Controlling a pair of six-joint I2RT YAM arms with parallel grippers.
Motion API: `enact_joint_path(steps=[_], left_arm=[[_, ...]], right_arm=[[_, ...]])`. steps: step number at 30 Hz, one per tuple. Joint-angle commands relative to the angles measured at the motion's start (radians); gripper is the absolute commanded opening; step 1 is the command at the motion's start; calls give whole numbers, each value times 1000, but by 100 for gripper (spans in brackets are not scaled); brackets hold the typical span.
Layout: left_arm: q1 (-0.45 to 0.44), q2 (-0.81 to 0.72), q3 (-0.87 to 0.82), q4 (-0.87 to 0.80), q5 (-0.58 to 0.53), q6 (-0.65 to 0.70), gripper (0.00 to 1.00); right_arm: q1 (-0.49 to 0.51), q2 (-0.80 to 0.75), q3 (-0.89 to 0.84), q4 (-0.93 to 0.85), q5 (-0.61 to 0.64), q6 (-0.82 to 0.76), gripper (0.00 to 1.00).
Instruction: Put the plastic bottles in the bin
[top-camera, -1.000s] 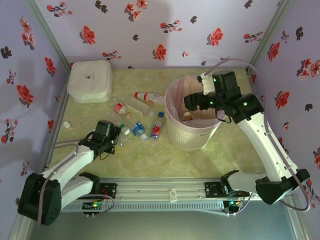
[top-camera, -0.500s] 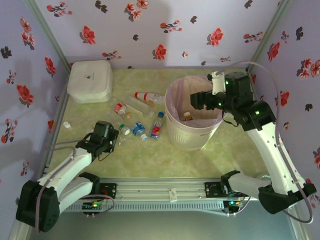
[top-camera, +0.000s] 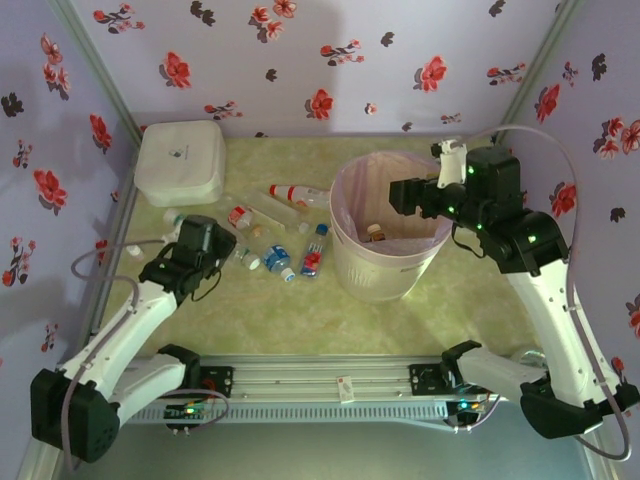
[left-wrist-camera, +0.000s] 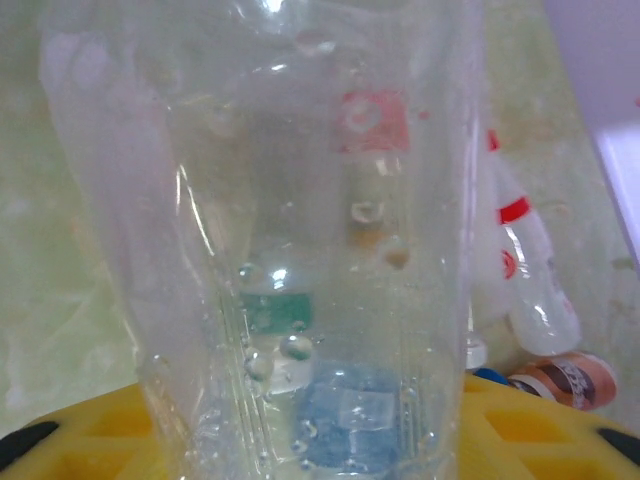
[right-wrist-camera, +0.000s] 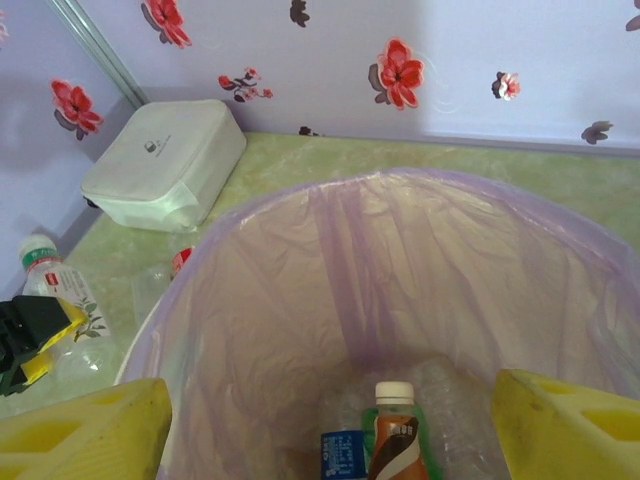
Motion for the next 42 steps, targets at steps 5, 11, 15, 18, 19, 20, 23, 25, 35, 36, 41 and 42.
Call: enact_joint_path(steps=[5, 11, 15, 18, 19, 20, 23, 25, 35, 36, 41, 42], left_arm=[[-41, 70, 191, 124, 89, 416, 0], [-113, 118, 286, 187, 275, 628, 0], [-159, 138, 319, 206, 353, 695, 0], [-194, 158, 350, 208, 406, 726, 0], [-205, 160, 354, 209, 412, 734, 0], [-220, 160, 357, 213, 418, 742, 0], [-251, 152, 361, 226, 432, 777, 0], [-260, 146, 363, 232, 443, 786, 0], [-299, 122, 329, 295, 446, 808, 0], [-303, 125, 329, 292, 446, 807, 0], [-326, 141, 330, 293, 445, 818, 0], [-328, 144, 330, 292, 446, 818, 0]], right_arm=[[-4, 40, 73, 56, -97, 65, 84], [20, 122, 105, 141, -159, 140, 84], [96, 198, 125, 217, -162, 178, 84], [146, 280, 158, 259, -172, 220, 83], [156, 299, 169, 268, -172, 229, 83], [170, 323, 180, 281, -174, 234, 82], [195, 387, 224, 293, -191, 244, 81], [202, 425, 247, 304, -218, 255, 79], [218, 555, 307, 341, -333, 296, 69], [219, 565, 311, 349, -339, 299, 69], [219, 601, 324, 380, -342, 314, 64], [220, 604, 325, 383, -343, 314, 61]])
